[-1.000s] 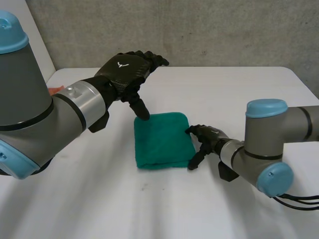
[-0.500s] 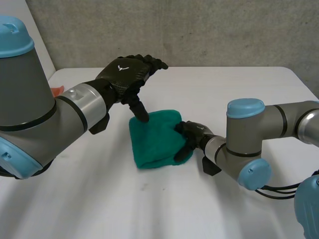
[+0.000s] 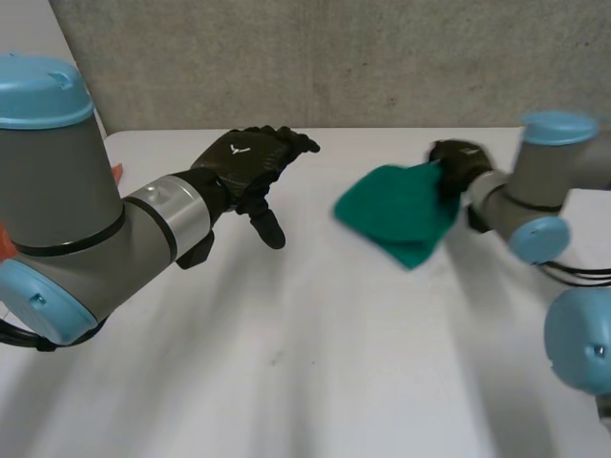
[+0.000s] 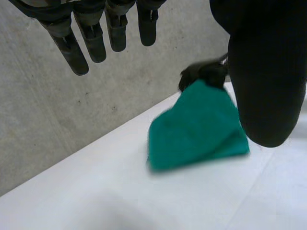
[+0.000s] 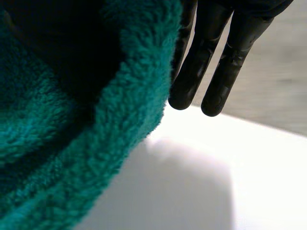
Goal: Fold the laundry.
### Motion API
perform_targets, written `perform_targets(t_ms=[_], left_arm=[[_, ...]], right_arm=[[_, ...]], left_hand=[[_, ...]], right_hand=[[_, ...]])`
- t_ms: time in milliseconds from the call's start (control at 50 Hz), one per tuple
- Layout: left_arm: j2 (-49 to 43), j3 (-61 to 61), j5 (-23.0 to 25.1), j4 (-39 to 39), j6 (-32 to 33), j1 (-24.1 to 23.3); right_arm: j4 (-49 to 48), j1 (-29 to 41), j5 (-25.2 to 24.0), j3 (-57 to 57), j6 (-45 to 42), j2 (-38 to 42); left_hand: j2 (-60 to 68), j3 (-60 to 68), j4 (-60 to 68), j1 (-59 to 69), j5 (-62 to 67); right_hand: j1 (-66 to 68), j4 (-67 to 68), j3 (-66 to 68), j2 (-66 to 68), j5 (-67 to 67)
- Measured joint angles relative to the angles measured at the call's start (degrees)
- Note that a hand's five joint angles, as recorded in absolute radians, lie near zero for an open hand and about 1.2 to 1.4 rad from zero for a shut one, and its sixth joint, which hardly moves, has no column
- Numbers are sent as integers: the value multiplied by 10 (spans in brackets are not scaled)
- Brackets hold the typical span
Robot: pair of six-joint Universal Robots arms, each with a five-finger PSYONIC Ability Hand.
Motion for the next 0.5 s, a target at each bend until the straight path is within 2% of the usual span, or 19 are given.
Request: perform_targets(t_ms=[80,180,240,260,400,500], left_arm=[[-5,-4,0,2,0,0],[-11,-6,0,5,0,0],[-14,-6,0,5,1,0],[-17,-6,0,6,1,0],[-28,-6,0,6,0,0],[-39,-5,-5,6,0,0]], right_arm=[[-10,-66,12,-47,-19,26],[-29,-137,18,-54,-54,33],[-33,-152,18,-53,-66,34],[-39,-182,17,-49,-94,36],[-43,-220,20,-45,-164,51],[-42,-234,43,-44,-208,66]], left_hand=[[0,0,0,0,0],[0,0,0,0,0],[0,0,0,0,0],[0,0,0,0,0],[0,0,0,0,0],[0,0,0,0,0]], right_hand=[[0,0,0,0,3],[0,0,0,0,3],[0,0,0,0,3],[0,0,0,0,3],[0,0,0,0,3],[0,0,0,0,3]])
